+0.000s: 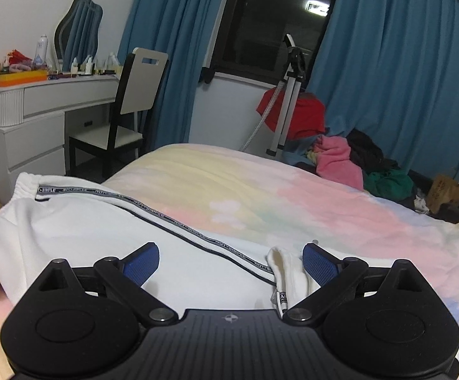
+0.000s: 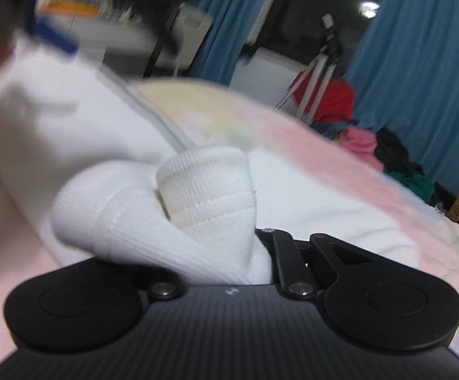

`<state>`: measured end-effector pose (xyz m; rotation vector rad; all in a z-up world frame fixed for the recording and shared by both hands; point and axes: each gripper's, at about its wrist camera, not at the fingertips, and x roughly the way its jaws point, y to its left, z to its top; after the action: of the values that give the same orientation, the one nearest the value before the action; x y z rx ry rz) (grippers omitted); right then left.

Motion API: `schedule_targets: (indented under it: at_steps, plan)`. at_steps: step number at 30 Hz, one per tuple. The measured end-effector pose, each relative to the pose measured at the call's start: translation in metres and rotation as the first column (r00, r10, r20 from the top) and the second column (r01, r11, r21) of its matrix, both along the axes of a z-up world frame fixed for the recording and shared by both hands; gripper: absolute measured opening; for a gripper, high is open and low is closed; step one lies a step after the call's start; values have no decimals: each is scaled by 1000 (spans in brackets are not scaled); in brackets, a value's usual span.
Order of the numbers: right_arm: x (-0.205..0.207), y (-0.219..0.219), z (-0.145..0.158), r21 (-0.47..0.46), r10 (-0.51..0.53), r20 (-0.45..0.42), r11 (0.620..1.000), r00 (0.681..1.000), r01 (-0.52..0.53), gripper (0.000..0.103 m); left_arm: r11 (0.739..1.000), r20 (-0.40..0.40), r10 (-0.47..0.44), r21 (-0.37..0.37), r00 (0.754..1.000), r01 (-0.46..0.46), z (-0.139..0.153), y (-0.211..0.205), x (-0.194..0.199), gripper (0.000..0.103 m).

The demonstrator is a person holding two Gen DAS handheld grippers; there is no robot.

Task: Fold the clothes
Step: 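Lower the held cuff onto the folded sweatshirt and open the right gripper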

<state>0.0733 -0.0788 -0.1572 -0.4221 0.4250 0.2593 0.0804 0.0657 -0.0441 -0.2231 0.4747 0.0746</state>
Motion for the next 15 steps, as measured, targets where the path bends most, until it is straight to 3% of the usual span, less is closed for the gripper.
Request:
schedule_targets:
  at_steps: [4, 7, 9, 12, 15]
  plan:
    - [3, -3, 6, 60, 2, -58, 998, 998, 2, 20, 1000, -14, -8, -26, 1000, 8, -8, 3, 5, 98]
    - [-6, -10, 21, 155, 36, -124, 988, 992, -16, 49, 1000, -23, -7, -23, 1000, 7, -12, 1, 6, 98]
    - [-18, -17, 34, 221, 61, -138, 975, 989, -29, 86, 1000, -16, -11, -27, 1000, 11, -13, 0, 3, 98]
    - [-39, -29, 51, 316, 71, -152, 949, 986, -19, 88, 999, -3, -21, -45, 1000, 21, -13, 2, -4, 99]
    - [-52, -46, 64, 441, 62, -175, 897, 983, 22, 88, 998, -12, -19, -56, 1000, 19, -15, 3, -8, 99]
